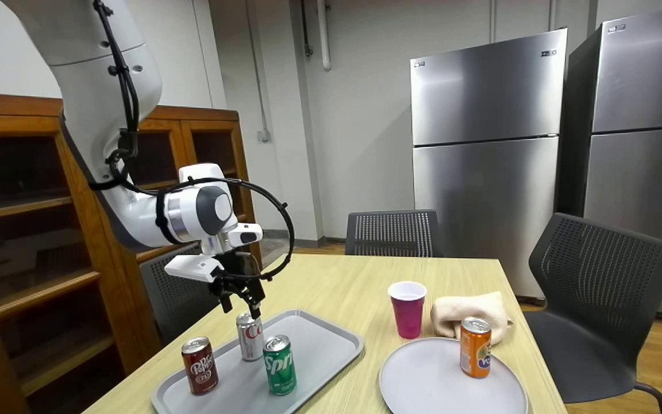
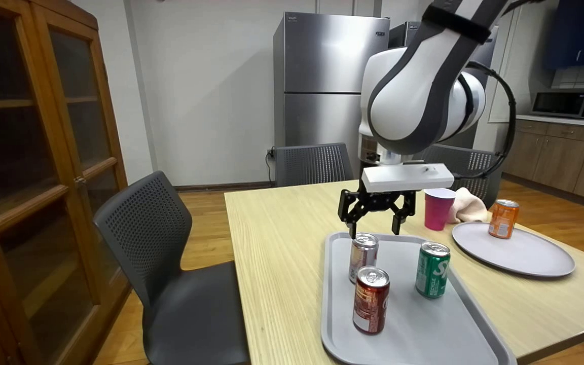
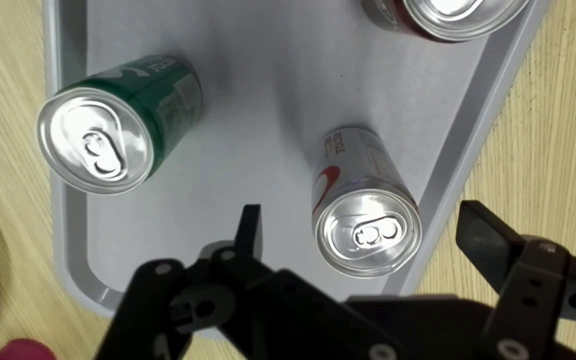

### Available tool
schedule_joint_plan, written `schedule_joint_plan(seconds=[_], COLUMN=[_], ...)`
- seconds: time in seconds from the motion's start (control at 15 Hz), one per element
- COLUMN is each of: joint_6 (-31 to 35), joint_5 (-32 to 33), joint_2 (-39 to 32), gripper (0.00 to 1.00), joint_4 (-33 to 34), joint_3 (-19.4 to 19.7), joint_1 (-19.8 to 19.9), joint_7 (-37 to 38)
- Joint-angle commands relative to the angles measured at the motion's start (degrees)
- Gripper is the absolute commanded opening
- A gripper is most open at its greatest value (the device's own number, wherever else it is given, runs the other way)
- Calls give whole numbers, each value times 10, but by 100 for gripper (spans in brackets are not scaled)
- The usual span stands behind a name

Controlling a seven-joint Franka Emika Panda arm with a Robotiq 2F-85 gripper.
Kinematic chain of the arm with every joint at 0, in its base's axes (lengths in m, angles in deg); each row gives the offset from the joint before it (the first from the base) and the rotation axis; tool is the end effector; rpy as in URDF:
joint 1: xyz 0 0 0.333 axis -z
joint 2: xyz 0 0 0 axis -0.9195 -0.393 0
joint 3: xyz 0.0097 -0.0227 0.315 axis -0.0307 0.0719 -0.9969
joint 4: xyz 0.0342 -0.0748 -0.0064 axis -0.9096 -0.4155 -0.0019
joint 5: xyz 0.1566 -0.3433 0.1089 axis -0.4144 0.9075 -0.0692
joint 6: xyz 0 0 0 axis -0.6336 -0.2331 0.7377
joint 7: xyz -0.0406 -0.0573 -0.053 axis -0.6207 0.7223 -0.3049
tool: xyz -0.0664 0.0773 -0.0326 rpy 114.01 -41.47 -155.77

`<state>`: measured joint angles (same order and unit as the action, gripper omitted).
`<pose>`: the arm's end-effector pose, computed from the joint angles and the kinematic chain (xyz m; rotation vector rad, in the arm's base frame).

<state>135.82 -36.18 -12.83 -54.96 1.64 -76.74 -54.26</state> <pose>0.5004 0.0930 0.1993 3.0663 -0.2359 0.1181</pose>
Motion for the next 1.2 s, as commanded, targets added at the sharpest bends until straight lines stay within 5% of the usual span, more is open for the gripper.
schedule_joint_plan(seconds=[0.0, 0.93, 1.0, 1.13], joint_6=[-5, -5, -5, -4], joint_5=[-17, -50, -52, -54], joint_2=[-27, -80, -81, -84], gripper=[100, 100, 75, 66], joint_4=[30, 69, 70, 72], joint_3=[8, 14, 14, 15], joint_1=[-13, -24, -25, -27], joint_7=[-12, -22, -23, -23])
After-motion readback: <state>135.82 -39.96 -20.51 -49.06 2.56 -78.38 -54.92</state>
